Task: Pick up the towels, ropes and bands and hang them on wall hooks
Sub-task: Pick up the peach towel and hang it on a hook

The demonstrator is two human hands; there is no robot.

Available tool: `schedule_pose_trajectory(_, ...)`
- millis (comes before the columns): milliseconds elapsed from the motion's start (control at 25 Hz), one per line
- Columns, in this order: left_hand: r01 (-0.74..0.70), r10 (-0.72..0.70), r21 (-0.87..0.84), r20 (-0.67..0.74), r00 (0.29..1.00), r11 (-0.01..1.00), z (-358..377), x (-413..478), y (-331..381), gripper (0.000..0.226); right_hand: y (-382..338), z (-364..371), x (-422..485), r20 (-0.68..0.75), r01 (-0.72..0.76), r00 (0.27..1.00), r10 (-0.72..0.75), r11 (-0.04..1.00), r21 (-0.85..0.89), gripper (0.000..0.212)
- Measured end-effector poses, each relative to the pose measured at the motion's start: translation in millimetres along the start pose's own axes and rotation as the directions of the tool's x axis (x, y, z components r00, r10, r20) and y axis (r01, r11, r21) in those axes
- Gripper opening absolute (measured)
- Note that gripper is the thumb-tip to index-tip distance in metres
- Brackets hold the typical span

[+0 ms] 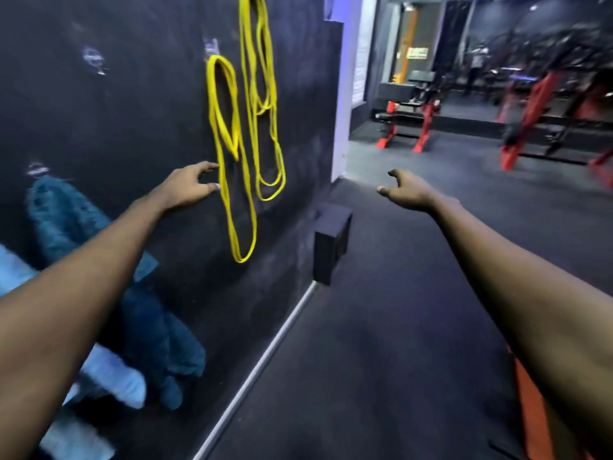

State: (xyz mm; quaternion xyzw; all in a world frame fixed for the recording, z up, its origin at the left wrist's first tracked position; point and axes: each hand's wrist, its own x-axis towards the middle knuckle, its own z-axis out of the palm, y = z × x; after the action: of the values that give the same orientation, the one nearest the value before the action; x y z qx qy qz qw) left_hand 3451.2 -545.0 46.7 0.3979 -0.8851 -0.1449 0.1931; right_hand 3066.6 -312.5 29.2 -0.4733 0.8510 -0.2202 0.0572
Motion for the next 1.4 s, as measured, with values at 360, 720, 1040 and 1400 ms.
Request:
schedule_pose_trajectory(360, -0.167, 0.182, -0.115, 0.131, 0.974, 0.979, 135.6, 150.0, 138.7, 0.049, 172.8, -73.8, 16.5, -0.116, -0.275, 0.956, 0.269, 0.961, -0.037, 0.064)
schedule_pose_trajectory(720, -0.419, 0.479, -0.251, 0.270, 0.835, 0.872, 263.1, 314.0, 264.6, 0.053, 311.0, -102.4, 36.9, -0.196, -0.567, 0.809, 0.554, 0.824, -0.016, 0.064)
schedule_pose_trajectory(1040, -0.532, 0.647, -0.372, 0.366, 0.669, 0.761, 371.6, 445.0, 364.1, 0.051, 385.2, -121.3, 84.0, -0.268, -0.735, 0.640, 0.720, 0.676, 0.060, 0.064)
schedule_pose_trajectory(1400, -0.603, 0.731, -0.414, 0.387, 0.562, 0.682, 501.5, 578.8, 517.0, 0.051, 543.9, -145.0, 154.1, -0.317, -0.821, 0.478, 0.819, 0.545, 0.170, 0.060)
